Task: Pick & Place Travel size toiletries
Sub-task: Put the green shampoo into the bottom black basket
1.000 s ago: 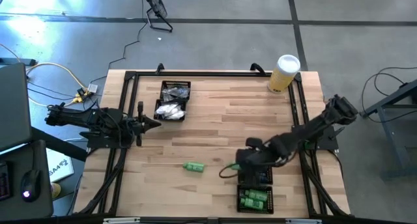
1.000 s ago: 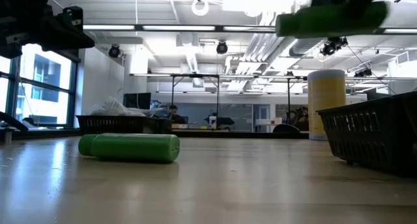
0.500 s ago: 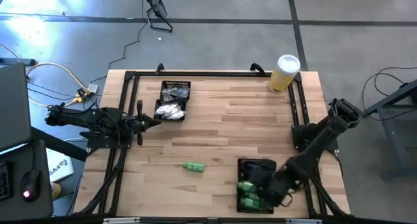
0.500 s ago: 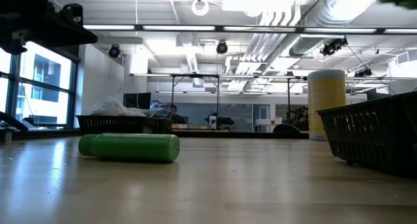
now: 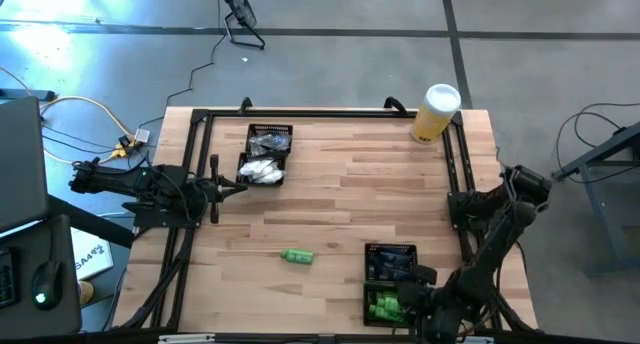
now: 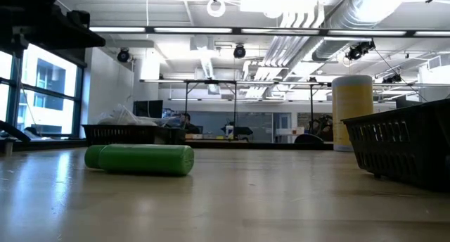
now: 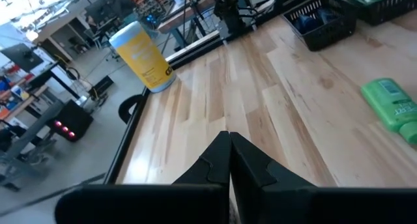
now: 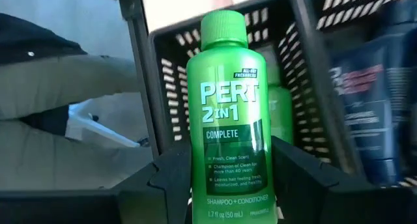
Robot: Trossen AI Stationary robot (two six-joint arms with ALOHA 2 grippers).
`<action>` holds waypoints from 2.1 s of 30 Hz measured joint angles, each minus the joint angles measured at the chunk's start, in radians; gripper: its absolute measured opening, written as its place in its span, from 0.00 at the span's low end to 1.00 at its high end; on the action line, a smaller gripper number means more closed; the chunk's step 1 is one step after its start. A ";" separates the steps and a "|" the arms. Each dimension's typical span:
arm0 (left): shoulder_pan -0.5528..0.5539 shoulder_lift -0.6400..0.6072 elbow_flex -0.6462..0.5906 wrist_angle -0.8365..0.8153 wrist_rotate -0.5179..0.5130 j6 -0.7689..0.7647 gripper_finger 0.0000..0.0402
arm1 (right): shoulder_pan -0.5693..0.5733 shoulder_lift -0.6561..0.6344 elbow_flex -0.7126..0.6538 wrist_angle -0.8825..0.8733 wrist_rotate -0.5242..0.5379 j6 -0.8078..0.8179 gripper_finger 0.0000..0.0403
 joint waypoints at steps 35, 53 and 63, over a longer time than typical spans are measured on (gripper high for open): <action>0.000 0.000 0.001 -0.029 0.004 -0.094 0.00 | -0.173 0.054 0.002 0.200 0.063 -0.266 0.50; 0.000 0.000 0.001 -0.101 0.013 -0.085 0.00 | -0.598 0.054 0.002 0.493 0.051 -0.790 0.45; 0.000 0.000 0.001 -0.111 0.013 -0.085 0.00 | -0.735 0.053 0.002 0.517 0.051 -0.770 0.38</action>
